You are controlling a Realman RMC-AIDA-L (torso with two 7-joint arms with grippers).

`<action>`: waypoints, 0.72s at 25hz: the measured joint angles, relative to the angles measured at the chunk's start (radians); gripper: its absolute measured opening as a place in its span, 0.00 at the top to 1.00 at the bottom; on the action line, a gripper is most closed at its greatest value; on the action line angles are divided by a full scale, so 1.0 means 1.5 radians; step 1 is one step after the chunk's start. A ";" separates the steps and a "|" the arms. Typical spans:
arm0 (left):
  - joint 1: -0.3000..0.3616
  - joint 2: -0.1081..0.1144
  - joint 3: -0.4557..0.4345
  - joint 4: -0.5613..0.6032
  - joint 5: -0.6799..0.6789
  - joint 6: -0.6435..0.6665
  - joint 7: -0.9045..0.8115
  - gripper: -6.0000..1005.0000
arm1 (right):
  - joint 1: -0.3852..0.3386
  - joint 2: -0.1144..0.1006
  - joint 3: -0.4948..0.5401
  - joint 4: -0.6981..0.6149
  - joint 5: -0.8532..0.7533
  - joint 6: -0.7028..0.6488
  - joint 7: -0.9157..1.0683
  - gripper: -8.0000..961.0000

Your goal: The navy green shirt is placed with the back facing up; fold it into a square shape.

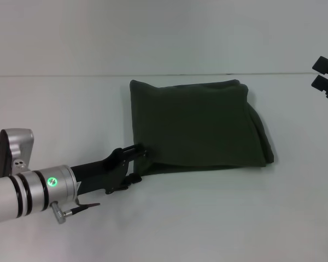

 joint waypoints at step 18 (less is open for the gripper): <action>0.003 0.000 0.000 -0.005 0.001 -0.013 0.007 0.39 | -0.004 -0.002 0.007 0.012 0.000 -0.001 -0.002 0.13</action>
